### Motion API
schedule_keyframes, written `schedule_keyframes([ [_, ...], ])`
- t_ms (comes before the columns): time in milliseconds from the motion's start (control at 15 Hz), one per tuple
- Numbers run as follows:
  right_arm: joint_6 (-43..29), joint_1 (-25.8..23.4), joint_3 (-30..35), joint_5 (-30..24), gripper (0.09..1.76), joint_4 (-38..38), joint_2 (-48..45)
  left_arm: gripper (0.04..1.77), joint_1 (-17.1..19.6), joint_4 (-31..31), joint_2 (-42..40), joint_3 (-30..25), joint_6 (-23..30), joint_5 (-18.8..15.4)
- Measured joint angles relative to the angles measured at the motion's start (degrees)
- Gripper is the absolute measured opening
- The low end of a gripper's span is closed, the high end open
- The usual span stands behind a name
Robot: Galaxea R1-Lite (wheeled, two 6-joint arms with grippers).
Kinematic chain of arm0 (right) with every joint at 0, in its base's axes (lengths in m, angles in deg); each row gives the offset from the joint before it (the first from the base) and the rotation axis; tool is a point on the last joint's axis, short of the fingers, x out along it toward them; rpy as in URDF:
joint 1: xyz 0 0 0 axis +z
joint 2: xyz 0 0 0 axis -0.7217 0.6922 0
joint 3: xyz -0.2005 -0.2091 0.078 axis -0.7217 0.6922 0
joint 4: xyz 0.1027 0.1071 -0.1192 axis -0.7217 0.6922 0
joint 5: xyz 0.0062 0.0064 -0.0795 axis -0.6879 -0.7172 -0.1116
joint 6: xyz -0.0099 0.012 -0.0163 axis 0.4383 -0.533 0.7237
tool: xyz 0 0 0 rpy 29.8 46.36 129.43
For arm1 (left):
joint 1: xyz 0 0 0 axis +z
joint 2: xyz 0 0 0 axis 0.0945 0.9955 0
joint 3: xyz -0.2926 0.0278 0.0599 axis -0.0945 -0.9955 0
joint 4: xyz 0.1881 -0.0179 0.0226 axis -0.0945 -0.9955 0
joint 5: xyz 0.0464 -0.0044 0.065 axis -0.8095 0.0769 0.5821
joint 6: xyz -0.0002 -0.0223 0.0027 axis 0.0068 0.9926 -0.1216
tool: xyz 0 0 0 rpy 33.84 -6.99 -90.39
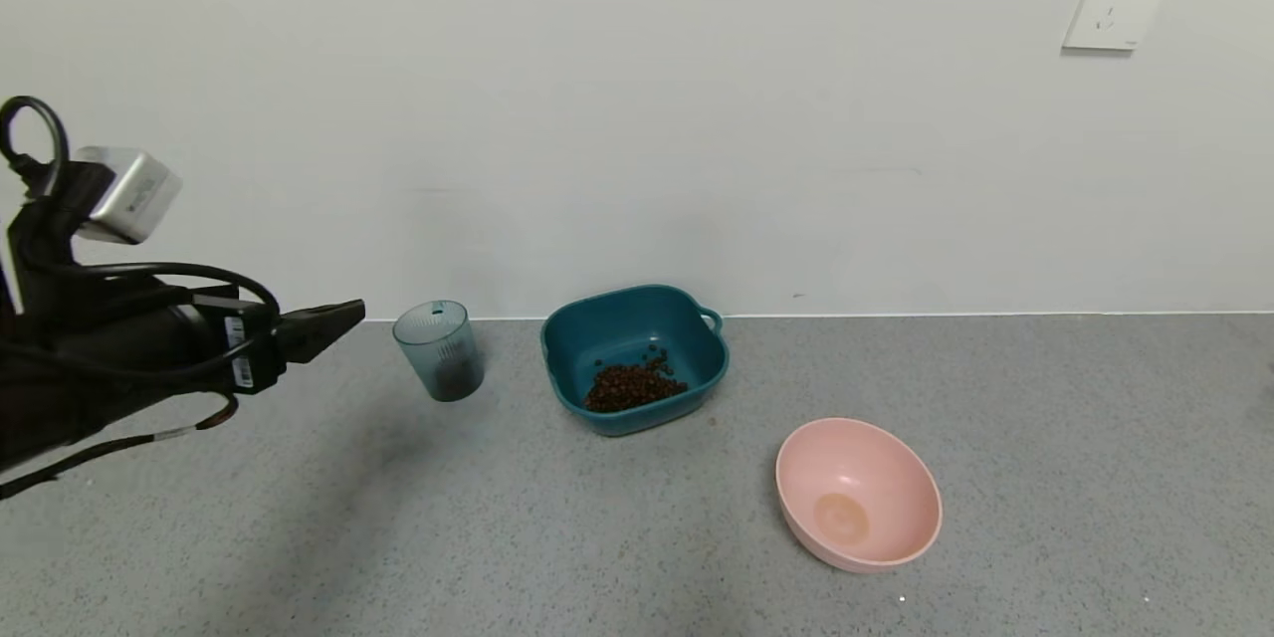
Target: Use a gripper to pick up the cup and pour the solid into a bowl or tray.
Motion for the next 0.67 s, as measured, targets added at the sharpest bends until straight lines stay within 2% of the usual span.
schedule_keyframes([
  [200, -0.02, 0.00, 0.00, 0.00, 1.71, 0.00, -0.02, 1.71, -0.57, -7.97, -9.85, -2.23, -0.09, -3.17],
  [467, -0.02, 0.00, 0.00, 0.00, 1.71, 0.00, 0.00, 1.71, -0.93, -14.84, -21.89, -5.56, -0.54, -4.79],
  [667, -0.02, 0.00, 0.00, 0.00, 1.71, 0.00, 0.00, 1.72, -1.12, -22.27, -30.85, -7.63, -1.02, -5.86],
])
